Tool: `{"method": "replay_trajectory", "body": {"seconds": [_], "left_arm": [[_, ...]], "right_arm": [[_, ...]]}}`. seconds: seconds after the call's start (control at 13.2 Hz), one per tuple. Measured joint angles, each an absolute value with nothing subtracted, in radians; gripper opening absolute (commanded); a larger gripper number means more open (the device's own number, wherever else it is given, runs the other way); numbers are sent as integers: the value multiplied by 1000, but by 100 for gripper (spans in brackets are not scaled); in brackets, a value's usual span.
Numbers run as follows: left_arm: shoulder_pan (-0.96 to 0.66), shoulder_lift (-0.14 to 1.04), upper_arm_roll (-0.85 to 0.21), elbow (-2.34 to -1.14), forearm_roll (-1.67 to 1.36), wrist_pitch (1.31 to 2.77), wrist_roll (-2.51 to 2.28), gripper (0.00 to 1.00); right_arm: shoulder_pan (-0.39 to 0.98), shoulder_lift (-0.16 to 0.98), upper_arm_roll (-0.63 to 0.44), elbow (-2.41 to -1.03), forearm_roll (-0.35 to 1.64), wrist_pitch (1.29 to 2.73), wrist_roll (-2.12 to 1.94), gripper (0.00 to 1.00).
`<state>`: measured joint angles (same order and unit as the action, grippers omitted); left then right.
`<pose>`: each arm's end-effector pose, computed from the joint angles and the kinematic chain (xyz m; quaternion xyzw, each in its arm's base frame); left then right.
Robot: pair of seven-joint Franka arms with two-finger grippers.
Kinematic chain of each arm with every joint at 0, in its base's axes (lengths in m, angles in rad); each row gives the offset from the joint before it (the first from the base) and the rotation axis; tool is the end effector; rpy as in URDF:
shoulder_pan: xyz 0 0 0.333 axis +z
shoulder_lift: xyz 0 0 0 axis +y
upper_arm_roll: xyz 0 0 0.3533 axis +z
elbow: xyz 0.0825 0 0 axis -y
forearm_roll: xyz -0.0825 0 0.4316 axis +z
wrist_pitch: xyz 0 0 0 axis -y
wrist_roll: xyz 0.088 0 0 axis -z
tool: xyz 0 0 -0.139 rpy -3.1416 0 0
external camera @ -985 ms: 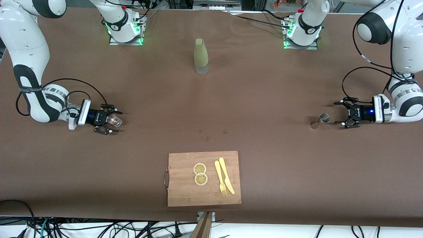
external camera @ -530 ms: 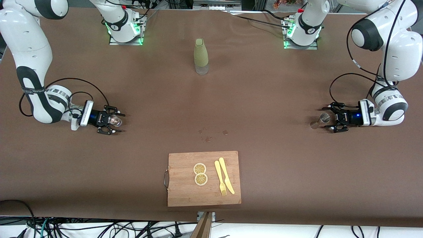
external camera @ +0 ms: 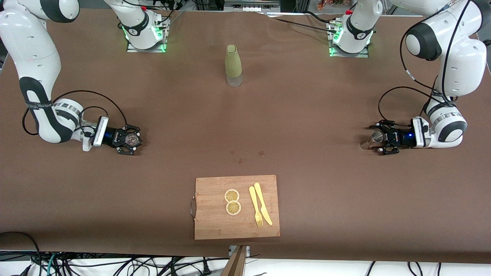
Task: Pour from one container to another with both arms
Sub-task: 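Close the right gripper on the glass while the left gripper grasps the jigger, then lift the glass with the right gripper while the left gripper brings the jigger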
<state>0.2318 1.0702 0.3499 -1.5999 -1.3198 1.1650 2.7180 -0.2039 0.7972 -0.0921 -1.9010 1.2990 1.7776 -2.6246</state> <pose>0.5803 0.1757 0.0231 0.5234 -0.4965 0.4791 0.5000 0.5952 -0.0654 0.0436 -0.6348 -0.5263 -0.4061 0.3939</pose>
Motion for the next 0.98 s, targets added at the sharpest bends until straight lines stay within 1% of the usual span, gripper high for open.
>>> {"method": "replay_trajectory", "body": {"seconds": [0.15, 0.23, 0.38, 0.53, 0.61, 0.68, 0.76, 0.83, 0.91, 0.98], "left_arm": [[228, 1070, 348, -1600, -1320, 1173, 2718, 100], [228, 1070, 347, -1599, -1320, 1174, 2718, 85], [228, 1070, 347, -1598, -1320, 1175, 2718, 61], [228, 1070, 346, -1597, -1320, 1176, 2718, 59], [228, 1070, 346, -1597, -1320, 1176, 2718, 51], [228, 1070, 345, -1596, -1320, 1176, 2718, 34], [228, 1070, 345, -1596, -1320, 1177, 2718, 23], [228, 1070, 345, -1596, -1320, 1177, 2718, 9], [228, 1070, 344, -1596, -1320, 1178, 2718, 0], [228, 1070, 343, -1596, -1323, 1176, 2719, 0]], "right_arm": [[-204, 797, -91, -1901, 1302, 1776, -2625, 0], [-204, 797, -89, -1901, 1307, 1775, -2625, 0], [-202, 797, -75, -1900, 1320, 1765, -2625, 0], [-198, 797, -45, -1890, 1327, 1759, -2625, 0], [-195, 797, -23, -1878, 1332, 1759, -2625, 0], [-192, 797, 0, -1864, 1334, 1759, -2618, 0], [-188, 797, 22, -1847, 1335, 1759, -2592, 0], [-180, 796, 41, -1828, 1336, 1758, -2562, 0], [-165, 795, 55, -1799, 1336, 1758, -2529, 0], [-142, 794, 64, -1768, 1336, 1758, -2489, 0]]}}
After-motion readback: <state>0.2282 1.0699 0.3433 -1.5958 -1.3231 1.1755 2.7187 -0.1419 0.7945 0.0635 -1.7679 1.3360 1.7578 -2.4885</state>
